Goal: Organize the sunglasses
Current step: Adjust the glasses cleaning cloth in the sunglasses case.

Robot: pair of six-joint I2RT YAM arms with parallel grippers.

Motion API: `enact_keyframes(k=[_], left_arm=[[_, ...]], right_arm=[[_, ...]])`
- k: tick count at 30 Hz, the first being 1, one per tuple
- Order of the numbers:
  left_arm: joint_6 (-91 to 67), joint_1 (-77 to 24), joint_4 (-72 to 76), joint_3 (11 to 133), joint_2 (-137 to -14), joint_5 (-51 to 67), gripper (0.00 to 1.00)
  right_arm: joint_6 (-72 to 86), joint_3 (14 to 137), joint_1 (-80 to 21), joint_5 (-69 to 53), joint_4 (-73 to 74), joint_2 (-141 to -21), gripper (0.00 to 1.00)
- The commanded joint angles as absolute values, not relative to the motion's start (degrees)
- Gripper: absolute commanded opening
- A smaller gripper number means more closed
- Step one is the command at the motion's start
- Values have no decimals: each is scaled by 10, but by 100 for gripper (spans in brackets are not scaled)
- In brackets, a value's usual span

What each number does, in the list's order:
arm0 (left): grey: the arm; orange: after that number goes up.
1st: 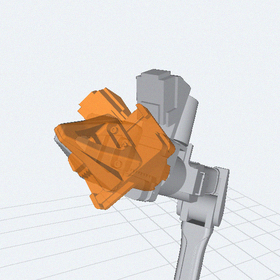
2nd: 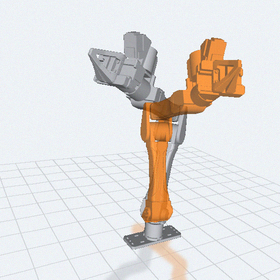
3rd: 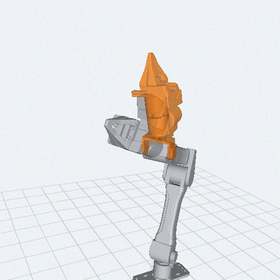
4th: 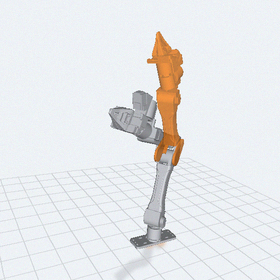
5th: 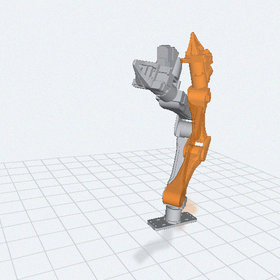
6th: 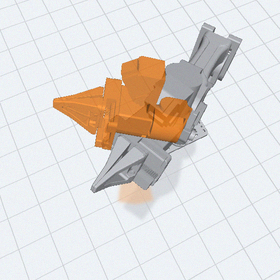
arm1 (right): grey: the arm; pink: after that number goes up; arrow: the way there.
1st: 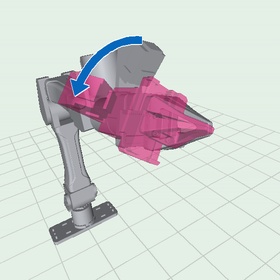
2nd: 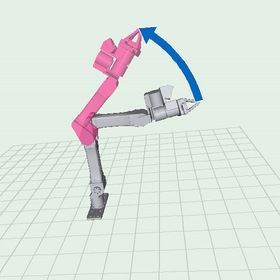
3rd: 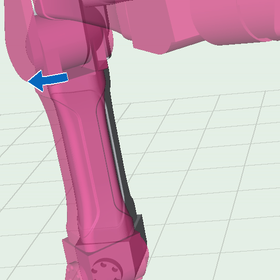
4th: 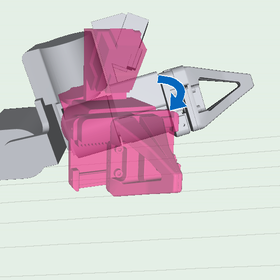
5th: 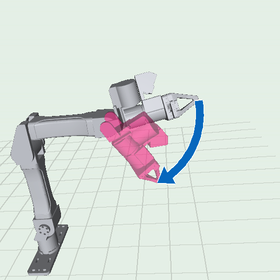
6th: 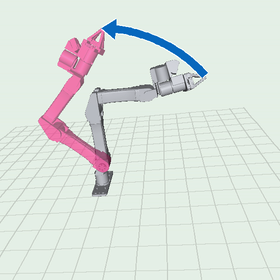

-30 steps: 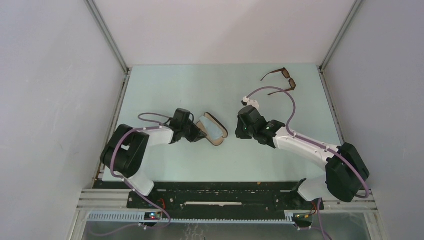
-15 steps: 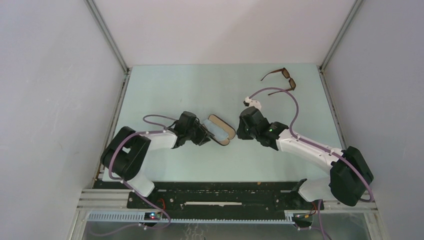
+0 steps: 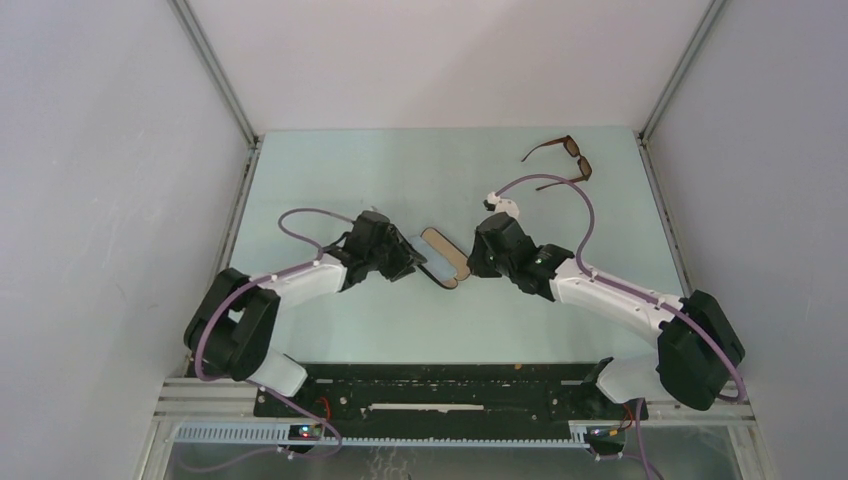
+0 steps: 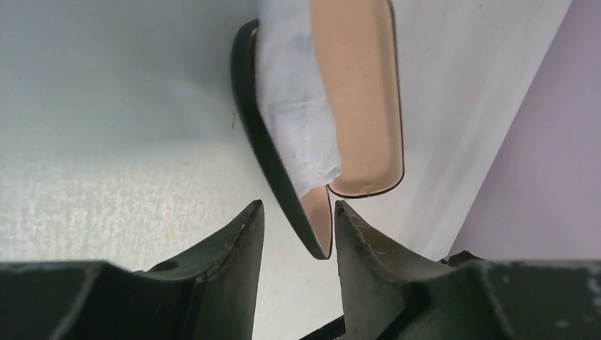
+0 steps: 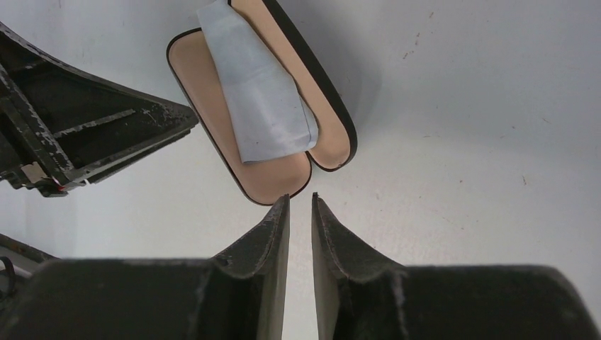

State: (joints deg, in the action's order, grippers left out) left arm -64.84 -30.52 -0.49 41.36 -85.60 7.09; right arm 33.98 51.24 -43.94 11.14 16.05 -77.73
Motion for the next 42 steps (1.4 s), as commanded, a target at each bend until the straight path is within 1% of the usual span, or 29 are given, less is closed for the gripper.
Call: enact_keyframes(k=[1, 7, 12, 16, 21, 25, 31, 38, 40, 42], left_arm=[[-549, -301, -67, 477, -850, 60, 47], [-475, -248, -112, 511, -870, 108, 47], [-444, -230, -148, 547, -882, 98, 45], [-427, -230, -166, 596, -925, 95, 42], [-413, -221, -185, 641, -968, 90, 37], [-397, -219, -197, 665, -995, 95, 30], [-388, -219, -194, 654, -1011, 116, 26], [-398, -219, -156, 608, -1001, 148, 13], [-400, -219, -148, 596, -999, 164, 5], [-406, -219, -134, 582, -997, 178, 1]], right_arm=[[352, 511, -445, 113, 135, -780, 25], [346, 511, -445, 122, 147, -772, 26], [346, 510, -445, 120, 150, -773, 25], [346, 511, -445, 113, 142, -776, 25], [349, 511, -446, 109, 146, -777, 25], [349, 510, -448, 113, 151, -773, 25], [349, 511, -448, 113, 148, -772, 25], [350, 512, -445, 99, 136, -784, 26], [356, 522, -444, 96, 143, -799, 26], [369, 535, -445, 95, 146, -817, 25]])
